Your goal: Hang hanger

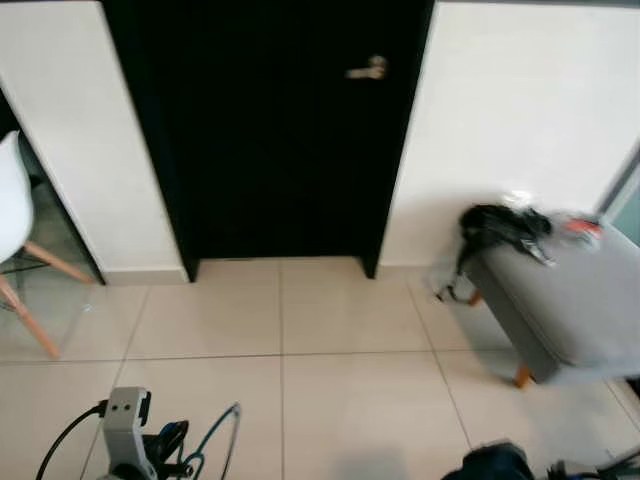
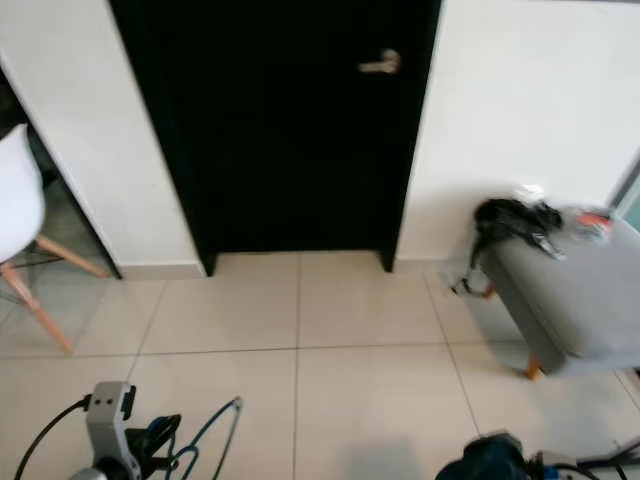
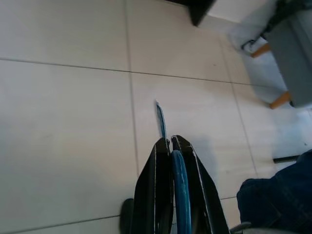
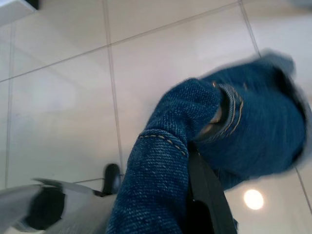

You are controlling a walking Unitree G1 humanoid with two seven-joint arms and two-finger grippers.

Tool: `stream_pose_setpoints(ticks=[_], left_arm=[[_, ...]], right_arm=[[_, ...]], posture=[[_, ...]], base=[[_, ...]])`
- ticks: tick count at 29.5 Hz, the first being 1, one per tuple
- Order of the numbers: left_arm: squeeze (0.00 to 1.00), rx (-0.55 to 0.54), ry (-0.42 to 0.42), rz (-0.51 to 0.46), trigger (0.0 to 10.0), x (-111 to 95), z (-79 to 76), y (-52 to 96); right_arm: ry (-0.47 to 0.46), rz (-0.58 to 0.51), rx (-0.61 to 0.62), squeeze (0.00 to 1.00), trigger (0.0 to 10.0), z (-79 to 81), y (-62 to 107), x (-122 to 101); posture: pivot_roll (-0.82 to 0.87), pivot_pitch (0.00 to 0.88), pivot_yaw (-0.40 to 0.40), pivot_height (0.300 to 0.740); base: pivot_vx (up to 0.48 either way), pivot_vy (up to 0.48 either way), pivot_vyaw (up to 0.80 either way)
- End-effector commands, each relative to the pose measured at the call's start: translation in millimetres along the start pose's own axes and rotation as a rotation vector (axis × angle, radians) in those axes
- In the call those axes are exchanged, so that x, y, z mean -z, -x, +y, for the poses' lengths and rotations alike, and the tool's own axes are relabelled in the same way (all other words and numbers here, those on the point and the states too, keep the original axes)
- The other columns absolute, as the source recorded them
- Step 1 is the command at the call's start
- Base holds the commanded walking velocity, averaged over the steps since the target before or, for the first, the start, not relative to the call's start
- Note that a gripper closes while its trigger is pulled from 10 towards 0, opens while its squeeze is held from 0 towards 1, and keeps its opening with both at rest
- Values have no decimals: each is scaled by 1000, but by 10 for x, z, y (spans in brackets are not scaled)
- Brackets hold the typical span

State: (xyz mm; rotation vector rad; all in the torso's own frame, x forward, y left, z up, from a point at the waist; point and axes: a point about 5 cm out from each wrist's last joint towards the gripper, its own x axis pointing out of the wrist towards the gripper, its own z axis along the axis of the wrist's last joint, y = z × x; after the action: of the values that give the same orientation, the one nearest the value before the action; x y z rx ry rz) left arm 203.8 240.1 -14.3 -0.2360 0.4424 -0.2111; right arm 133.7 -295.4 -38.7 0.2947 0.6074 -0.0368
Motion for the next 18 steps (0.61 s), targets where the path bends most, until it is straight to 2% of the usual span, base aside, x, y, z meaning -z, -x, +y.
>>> stream_pose_setpoints(ticks=[1,18], left_arm=[[0,8,13,13,10000,34,-13,22],[0,12,12,27,10000,10,16,40]], right_arm=[[-12,-22,8,0,10000,-45,56,-24],[-10,-21,-5,0,10000,5,59,-28]], posture=[[9,67,-59,740],[1,73,-50,740]], base=[[0,0,763],[0,0,763]])
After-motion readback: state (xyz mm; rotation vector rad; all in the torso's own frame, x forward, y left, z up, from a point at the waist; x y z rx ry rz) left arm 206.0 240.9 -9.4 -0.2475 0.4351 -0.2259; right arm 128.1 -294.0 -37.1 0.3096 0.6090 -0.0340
